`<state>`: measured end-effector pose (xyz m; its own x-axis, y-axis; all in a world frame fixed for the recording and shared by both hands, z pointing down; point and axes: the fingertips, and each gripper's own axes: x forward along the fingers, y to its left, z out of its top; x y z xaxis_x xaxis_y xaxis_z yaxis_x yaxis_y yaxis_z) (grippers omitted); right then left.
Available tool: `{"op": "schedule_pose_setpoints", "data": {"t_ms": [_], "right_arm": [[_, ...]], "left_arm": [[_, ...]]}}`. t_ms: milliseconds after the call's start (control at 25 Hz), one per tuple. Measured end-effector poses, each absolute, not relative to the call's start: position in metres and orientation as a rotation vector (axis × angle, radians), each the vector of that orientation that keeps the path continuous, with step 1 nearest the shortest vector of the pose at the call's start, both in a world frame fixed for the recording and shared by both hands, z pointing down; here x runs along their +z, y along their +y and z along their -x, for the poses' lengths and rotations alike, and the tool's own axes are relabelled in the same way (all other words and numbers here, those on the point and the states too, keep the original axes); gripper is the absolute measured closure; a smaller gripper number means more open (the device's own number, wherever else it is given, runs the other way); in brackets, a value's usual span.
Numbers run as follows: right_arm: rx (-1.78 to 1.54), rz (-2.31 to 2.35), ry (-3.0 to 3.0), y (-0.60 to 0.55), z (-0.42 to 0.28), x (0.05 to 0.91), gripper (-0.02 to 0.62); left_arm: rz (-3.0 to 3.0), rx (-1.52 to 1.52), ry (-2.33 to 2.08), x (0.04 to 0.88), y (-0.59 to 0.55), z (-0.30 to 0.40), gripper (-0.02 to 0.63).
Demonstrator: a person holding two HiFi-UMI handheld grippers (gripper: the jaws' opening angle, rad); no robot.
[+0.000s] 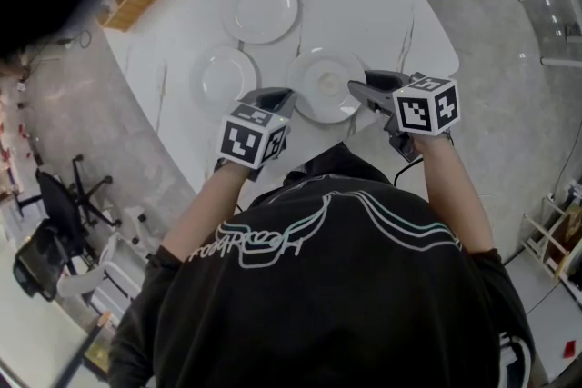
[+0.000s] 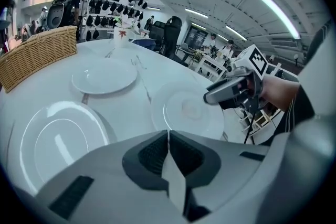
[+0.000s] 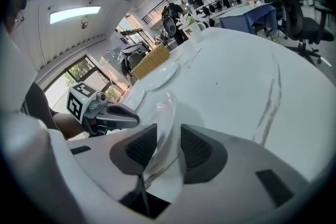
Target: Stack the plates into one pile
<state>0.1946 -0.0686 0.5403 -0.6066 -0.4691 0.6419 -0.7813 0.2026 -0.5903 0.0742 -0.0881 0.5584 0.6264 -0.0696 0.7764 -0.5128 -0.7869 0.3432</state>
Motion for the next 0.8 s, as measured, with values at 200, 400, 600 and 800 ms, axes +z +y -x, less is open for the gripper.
{"op": "schedule_pose_setpoints", "data": {"t_ms": [200, 400, 600, 800], "right_arm": [[1.449, -1.131, -2.177, -0.074, -0.191, 0.536, 0.5], [1.551, -1.098, -2.209, -0.082, -0.19, 0.53, 0.527], [1.697, -1.05, -2.26, -0.092, -0.186, 0.518, 0.558], [1.652, -0.967, -2.285, -0.104, -0.181, 0.509, 0.558]], "left_arm": [[-2.281, 1.05, -0.458, 0.559, -0.087, -0.074, 0.574], [-2.268, 1.031, -0.461, 0.561, -0.086, -0.073, 0.574], [-2.261, 0.997, -0.487, 0.555, -0.09, -0.071, 0.574], [-2.244, 0.913, -0.581, 0.543, -0.098, -0.06, 0.574]]}}
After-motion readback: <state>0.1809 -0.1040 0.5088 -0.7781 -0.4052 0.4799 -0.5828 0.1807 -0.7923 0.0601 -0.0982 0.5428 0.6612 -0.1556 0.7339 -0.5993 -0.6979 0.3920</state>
